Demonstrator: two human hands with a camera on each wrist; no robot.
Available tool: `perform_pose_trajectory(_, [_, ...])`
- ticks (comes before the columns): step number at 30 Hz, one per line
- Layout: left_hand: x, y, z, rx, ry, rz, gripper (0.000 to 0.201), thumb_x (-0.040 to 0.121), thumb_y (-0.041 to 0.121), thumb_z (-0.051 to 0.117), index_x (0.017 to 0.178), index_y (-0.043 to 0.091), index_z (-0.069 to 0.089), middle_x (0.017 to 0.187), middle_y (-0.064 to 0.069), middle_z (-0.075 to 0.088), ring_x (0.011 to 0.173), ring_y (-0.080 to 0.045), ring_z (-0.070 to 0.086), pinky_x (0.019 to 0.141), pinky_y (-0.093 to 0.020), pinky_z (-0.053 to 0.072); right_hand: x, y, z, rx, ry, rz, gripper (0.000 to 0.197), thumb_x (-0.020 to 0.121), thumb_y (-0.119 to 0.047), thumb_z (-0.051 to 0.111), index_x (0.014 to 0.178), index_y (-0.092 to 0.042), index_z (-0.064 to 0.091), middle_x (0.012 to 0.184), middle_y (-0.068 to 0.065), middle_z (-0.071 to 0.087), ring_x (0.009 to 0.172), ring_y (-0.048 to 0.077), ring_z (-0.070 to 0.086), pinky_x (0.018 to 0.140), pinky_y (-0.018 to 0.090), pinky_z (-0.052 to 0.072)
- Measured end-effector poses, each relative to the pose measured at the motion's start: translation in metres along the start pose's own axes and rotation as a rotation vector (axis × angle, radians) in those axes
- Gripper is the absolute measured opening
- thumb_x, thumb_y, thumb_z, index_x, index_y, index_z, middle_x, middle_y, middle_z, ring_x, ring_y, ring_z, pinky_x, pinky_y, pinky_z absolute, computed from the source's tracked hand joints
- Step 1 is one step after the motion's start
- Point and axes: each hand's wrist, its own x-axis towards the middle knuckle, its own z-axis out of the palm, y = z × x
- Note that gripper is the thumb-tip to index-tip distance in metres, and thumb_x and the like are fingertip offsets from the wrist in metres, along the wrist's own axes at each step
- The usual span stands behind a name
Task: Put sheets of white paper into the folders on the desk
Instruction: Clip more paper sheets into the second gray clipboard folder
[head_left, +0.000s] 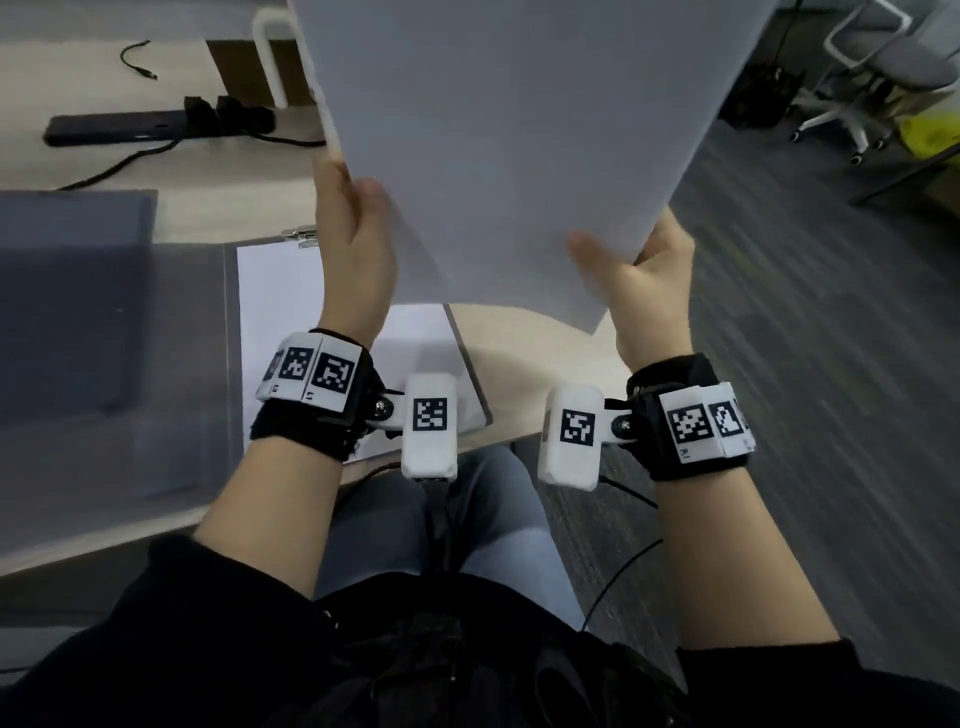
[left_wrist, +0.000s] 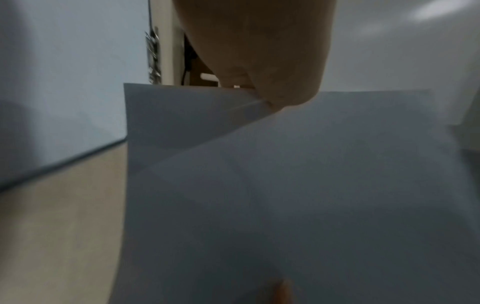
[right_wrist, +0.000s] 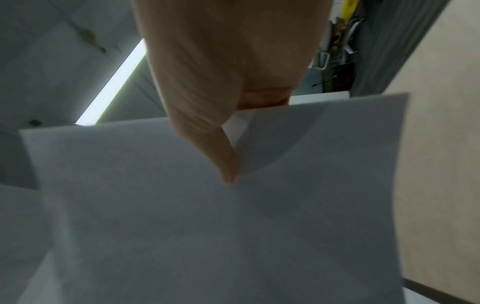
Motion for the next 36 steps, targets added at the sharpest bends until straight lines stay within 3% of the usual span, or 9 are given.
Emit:
perform_pose_trajectory(4, [-0.019, -0.008, -0.004, 0.063, -0.016, -0.096, 0.014, 0.102, 0.012, 0.029, 0.100, 0.014, 0.042, 0.090, 0.012, 0.048, 0.078, 0.012, 0.047, 0.082, -0.010, 0.040, -0.013, 0.015, 0.011, 0.054, -0.032, 0.188, 0.033, 0.073, 0.000, 0.075, 0.104, -0.004, 0.064, 0.092, 0.001, 0.070, 0.089, 0.016, 0.067, 0.079, 0.030, 0.055])
perform_pose_trajectory(7, [-0.016, -0.001, -0.005, 0.095, 0.017, -0.085, 0.020, 0.102, 0.013, 0.028, 0.092, 0.016, 0.045, 0.087, 0.015, 0.046, 0.073, 0.017, 0.045, 0.079, -0.006, 0.038, -0.011, 0.011, 0.016, 0.044, 0.005, 0.185, 0.021, 0.074, -0.003, 0.075, 0.090, -0.015, 0.067, 0.084, -0.008, 0.071, 0.084, 0.011, 0.066, 0.082, 0.033, 0.055])
perform_pose_trajectory(11, [-0.009, 0.003, -0.009, 0.100, 0.061, -0.028, 0.029, 0.102, 0.012, 0.029, 0.077, 0.025, 0.039, 0.077, 0.014, 0.042, 0.066, 0.010, 0.040, 0.071, -0.010, 0.035, -0.006, 0.011, 0.020, 0.078, 0.031, 0.187, 0.018, 0.080, -0.001, 0.071, 0.080, -0.018, 0.067, 0.074, -0.012, 0.072, 0.076, 0.005, 0.067, 0.073, 0.024, 0.053])
perform_pose_trajectory(19, [-0.023, -0.015, -0.031, 0.183, 0.166, -0.235, 0.036, 0.100, 0.014, 0.030, 0.066, 0.022, 0.034, 0.064, 0.010, 0.037, 0.057, -0.001, 0.032, 0.062, -0.023, 0.030, -0.012, 0.009, 0.052, 0.043, -0.009, 0.203, 0.027, 0.086, 0.002, 0.062, 0.069, -0.018, 0.063, 0.059, -0.016, 0.068, 0.060, -0.003, 0.062, 0.062, 0.016, 0.051])
perform_pose_trajectory(22, [-0.008, 0.005, -0.050, 0.205, 0.258, -0.164, 0.038, 0.099, 0.010, 0.031, 0.063, 0.022, 0.026, 0.062, 0.011, 0.027, 0.051, 0.001, 0.027, 0.055, -0.017, 0.025, -0.006, 0.000, 0.073, 0.038, -0.055, 0.123, 0.004, 0.084, -0.002, 0.066, 0.086, -0.001, 0.067, 0.072, -0.010, 0.071, 0.069, 0.003, 0.064, 0.067, 0.023, 0.053])
perform_pose_trajectory(24, [-0.002, 0.014, -0.068, 0.232, 0.315, -0.123, 0.040, 0.099, 0.009, 0.032, 0.062, 0.023, 0.025, 0.062, 0.011, 0.025, 0.051, 0.001, 0.027, 0.054, -0.017, 0.024, -0.008, -0.009, 0.090, 0.047, -0.059, 0.079, 0.023, 0.082, -0.004, 0.067, 0.100, 0.010, 0.064, 0.085, 0.004, 0.070, 0.078, 0.010, 0.065, 0.074, 0.028, 0.055])
perform_pose_trajectory(28, [-0.005, 0.024, -0.114, 0.344, 0.357, -0.140, 0.040, 0.096, 0.011, 0.034, 0.059, 0.022, 0.026, 0.059, 0.009, 0.027, 0.054, -0.003, 0.024, 0.056, -0.024, 0.024, -0.015, -0.010, 0.125, 0.098, -0.116, 0.110, 0.021, 0.077, 0.008, 0.066, 0.080, -0.013, 0.066, 0.074, -0.009, 0.071, 0.072, 0.012, 0.066, 0.074, 0.029, 0.056])
perform_pose_trajectory(33, [-0.020, 0.023, -0.189, 0.522, 0.233, -0.345, 0.031, 0.081, 0.012, 0.037, 0.056, 0.022, 0.022, 0.061, 0.001, 0.022, 0.066, -0.018, 0.021, 0.061, -0.030, 0.019, -0.031, 0.002, 0.168, 0.110, -0.164, 0.258, 0.016, 0.065, 0.000, 0.068, 0.077, -0.010, 0.066, 0.072, 0.000, 0.069, 0.066, 0.014, 0.061, 0.064, 0.026, 0.052])
perform_pose_trajectory(36, [-0.038, 0.024, -0.230, 0.647, 0.297, -0.408, 0.023, 0.077, 0.019, 0.040, 0.054, 0.023, 0.039, 0.069, -0.011, 0.041, 0.070, -0.023, 0.032, 0.066, -0.031, 0.031, -0.045, 0.015, 0.195, 0.055, -0.186, 0.348, 0.017, 0.069, 0.005, 0.069, 0.075, -0.010, 0.064, 0.074, 0.002, 0.066, 0.063, 0.012, 0.059, 0.062, 0.023, 0.050])
